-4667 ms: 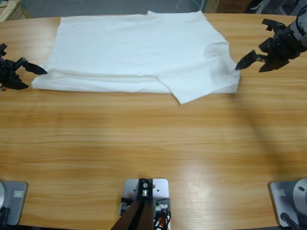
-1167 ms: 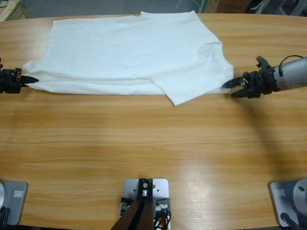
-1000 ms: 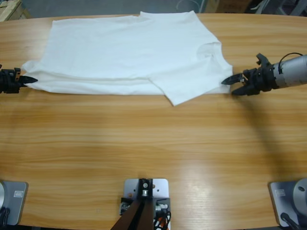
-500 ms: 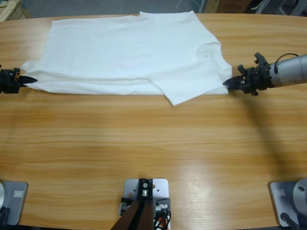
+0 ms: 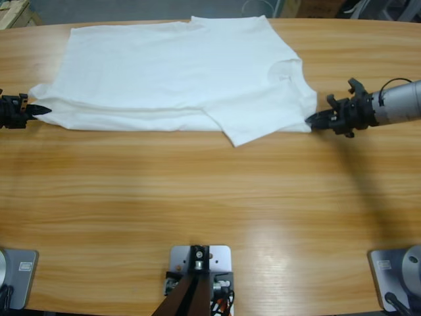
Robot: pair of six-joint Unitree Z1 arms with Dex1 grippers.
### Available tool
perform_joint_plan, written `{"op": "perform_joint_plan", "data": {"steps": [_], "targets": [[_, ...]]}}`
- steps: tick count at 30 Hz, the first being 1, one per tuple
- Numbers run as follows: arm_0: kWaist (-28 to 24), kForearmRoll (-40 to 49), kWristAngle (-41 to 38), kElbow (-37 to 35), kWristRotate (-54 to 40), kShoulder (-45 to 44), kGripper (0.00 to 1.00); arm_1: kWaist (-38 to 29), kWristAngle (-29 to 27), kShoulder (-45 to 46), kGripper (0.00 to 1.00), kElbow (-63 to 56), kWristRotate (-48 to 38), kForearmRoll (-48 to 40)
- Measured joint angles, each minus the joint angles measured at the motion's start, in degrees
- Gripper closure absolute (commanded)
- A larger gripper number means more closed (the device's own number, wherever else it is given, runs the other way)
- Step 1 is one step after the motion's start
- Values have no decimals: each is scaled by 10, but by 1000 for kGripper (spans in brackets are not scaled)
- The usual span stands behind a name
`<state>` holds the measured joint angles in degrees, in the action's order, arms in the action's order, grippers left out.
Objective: Fold clothes
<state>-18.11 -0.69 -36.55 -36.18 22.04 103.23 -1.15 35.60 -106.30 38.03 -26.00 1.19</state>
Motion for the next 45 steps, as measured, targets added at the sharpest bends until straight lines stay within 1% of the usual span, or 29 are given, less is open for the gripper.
{"op": "perform_joint_plan", "data": {"steps": [5,13,14,16,17,18,19,31,38,45], "targets": [[0,0,-1,0,-5,0,1000,-12,0,14,78,0,0,18],[0,0,-3,0,-10,0,1000,-46,0,17,93,8,-2,18],[0,0,-3,0,-10,0,1000,-48,0,17,177,8,-2,17],[-1,0,-3,0,-11,0,1000,-49,0,17,545,10,-2,17],[-1,0,-3,0,-11,1,1000,-50,1,17,702,11,-2,17],[-1,0,-3,0,-11,3,1000,-50,1,17,912,11,-2,16],[-1,0,-4,0,-11,4,1000,-50,1,16,1000,11,-2,15],[-2,0,-7,0,-12,10,1000,-50,1,-17,1000,9,-2,4],[-2,0,-14,0,-12,13,1000,-53,1,-14,1000,8,-2,6],[-2,2,-16,0,-10,12,1000,-53,-5,10,1000,4,-2,62]]}}
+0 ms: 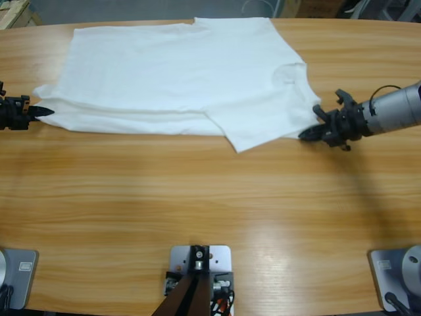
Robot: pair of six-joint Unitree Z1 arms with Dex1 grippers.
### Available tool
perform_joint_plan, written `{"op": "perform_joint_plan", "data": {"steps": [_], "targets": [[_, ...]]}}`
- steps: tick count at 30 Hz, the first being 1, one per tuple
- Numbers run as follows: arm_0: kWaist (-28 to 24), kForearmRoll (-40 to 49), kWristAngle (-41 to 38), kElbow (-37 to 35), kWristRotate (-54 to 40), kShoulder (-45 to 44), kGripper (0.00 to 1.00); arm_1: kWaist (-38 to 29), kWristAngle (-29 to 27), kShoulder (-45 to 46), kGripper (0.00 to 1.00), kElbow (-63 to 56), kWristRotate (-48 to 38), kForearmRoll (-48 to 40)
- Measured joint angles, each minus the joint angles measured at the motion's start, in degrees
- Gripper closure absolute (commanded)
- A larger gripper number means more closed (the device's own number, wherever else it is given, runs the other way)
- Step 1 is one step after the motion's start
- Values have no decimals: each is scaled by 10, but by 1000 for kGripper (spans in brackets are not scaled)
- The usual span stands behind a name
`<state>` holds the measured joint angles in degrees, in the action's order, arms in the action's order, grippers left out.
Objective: Fold clothes
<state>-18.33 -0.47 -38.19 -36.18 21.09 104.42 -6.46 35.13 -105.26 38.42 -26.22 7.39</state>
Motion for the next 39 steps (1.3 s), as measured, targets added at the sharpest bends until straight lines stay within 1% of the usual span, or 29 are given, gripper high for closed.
{"op": "perform_joint_plan", "data": {"steps": [4,8,10,14,16,19,23,32,33,34,35,36,37,38,39], "targets": [[0,5,-1,14,18,-30,1000,0,-6,39,1000,-4,0,35],[4,27,-1,37,29,-80,1000,-1,-10,87,1000,-7,0,73],[10,43,-1,40,38,-113,1000,-5,-12,119,1000,-9,-3,95],[14,72,-4,40,57,-186,1000,-8,-21,201,1000,-6,-5,171],[14,82,-11,41,60,-205,1000,-8,-26,236,1000,-4,-5,204],[14,88,-12,49,71,-218,1000,-8,-29,268,1000,-7,-6,224],[22,96,-11,53,82,-221,1000,-8,-30,286,1000,-20,-11,229],[64,110,18,53,113,-221,1000,-8,-30,283,1000,-24,-12,231],[67,111,22,53,116,-220,806,-8,-30,282,1000,-25,-12,231],[69,111,25,53,119,-217,527,-8,-30,281,1000,-25,-12,231],[71,112,26,53,121,-213,328,-8,-30,279,1000,-25,-13,231],[72,112,27,53,123,-210,126,-8,-30,278,938,-25,-13,231],[72,112,29,53,125,-207,74,-8,-30,275,685,-25,-13,232],[72,114,32,53,126,-204,60,-8,-30,272,551,-25,-13,233],[72,116,35,53,128,-201,25,-8,-30,269,466,-25,-13,233]]}}
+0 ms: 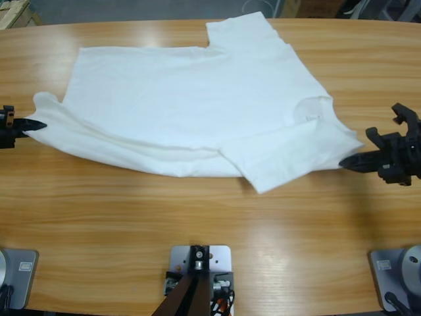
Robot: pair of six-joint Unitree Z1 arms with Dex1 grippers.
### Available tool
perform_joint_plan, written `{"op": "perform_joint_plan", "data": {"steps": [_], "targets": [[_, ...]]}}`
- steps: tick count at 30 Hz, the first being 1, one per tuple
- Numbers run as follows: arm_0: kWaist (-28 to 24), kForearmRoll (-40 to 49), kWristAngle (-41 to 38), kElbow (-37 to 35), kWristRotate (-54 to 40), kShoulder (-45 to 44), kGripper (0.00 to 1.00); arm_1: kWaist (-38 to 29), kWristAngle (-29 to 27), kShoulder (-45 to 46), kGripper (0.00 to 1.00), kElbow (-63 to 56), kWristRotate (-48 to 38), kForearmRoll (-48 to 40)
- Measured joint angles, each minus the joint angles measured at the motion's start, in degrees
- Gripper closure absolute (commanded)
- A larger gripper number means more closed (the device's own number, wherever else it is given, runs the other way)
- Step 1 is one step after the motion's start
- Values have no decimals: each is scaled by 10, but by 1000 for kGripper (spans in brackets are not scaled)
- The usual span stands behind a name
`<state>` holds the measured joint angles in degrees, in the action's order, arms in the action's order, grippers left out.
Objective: Fold clothes
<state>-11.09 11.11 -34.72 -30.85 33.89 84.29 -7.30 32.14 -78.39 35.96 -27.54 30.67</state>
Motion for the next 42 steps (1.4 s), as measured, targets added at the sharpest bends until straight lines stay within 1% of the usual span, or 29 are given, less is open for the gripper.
{"op": "perform_joint_plan", "data": {"steps": [1,2,4,6,11,15,21,24,27,30,32,34,36,37,40,42], "targets": [[0,1,3,0,1,2,9,0,0,-5,407,0,-2,0],[0,2,6,0,2,3,4,0,0,-10,370,0,-5,0],[0,5,11,0,3,6,4,0,-1,-16,196,0,-9,0],[0,8,14,0,3,6,4,0,-2,-21,127,0,-11,0],[0,17,15,-10,1,6,4,0,-2,-29,119,6,-12,7],[0,48,20,-34,-12,0,4,0,-4,-28,122,35,-12,35],[3,125,28,-99,-42,-24,4,0,-25,-24,124,132,-8,99],[15,163,28,-136,-57,-35,4,0,-30,-10,124,174,-3,122],[56,177,28,-170,-72,-43,0,0,-31,-4,124,199,3,130],[115,179,37,-195,-108,-43,0,-6,-31,-4,128,203,16,130],[160,196,60,-216,-153,-43,0,-9,-33,-1,128,203,33,130],[196,228,97,-235,-199,-42,0,-10,-40,10,128,203,62,130],[225,249,117,-243,-236,-37,0,-17,-46,22,128,203,92,130],[242,256,125,-244,-250,-32,0,-29,-46,22,129,203,103,127],[298,270,149,-247,-276,-13,0,-108,-46,2,128,204,122,107],[317,278,165,-257,-284,-1,0,-161,-41,-30,128,211,125,87]]}}
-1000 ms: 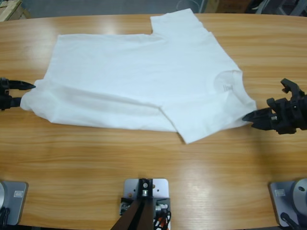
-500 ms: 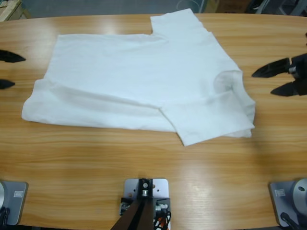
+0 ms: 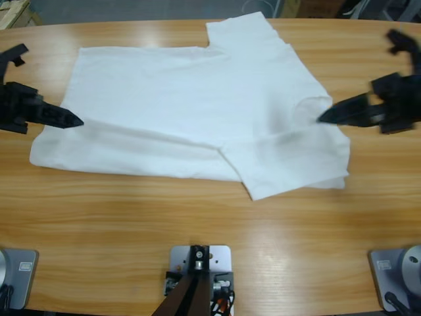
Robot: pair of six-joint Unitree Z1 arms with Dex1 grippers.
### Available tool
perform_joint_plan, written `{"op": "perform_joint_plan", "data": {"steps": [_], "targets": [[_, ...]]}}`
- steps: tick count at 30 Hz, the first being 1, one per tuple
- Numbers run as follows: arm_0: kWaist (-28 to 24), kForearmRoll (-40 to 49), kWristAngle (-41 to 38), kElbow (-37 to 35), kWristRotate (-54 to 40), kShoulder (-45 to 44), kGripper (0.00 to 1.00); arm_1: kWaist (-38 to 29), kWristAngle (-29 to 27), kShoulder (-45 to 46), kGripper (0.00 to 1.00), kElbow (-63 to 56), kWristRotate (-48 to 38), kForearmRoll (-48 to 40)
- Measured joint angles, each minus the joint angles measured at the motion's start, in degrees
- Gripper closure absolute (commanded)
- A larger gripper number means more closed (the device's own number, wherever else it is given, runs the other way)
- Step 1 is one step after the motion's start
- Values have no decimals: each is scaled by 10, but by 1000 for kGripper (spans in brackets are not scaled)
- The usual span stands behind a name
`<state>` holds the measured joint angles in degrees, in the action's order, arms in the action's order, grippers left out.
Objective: Fold clothes
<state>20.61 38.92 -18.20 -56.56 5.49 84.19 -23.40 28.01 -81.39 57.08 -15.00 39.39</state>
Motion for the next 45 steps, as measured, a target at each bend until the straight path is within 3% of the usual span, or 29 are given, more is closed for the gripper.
{"op": "perform_joint_plan", "data": {"steps": [6,12,21,45], "targets": [[9,39,76,-34,-12,46,0,-87,27,-103,133,98,31,-11],[10,42,83,-39,-12,79,0,-146,86,-209,128,186,56,-14],[10,42,84,-39,-12,85,0,-235,91,-305,128,198,26,-69],[10,42,84,-39,-12,85,0,-247,98,-394,128,214,17,-91]]}}
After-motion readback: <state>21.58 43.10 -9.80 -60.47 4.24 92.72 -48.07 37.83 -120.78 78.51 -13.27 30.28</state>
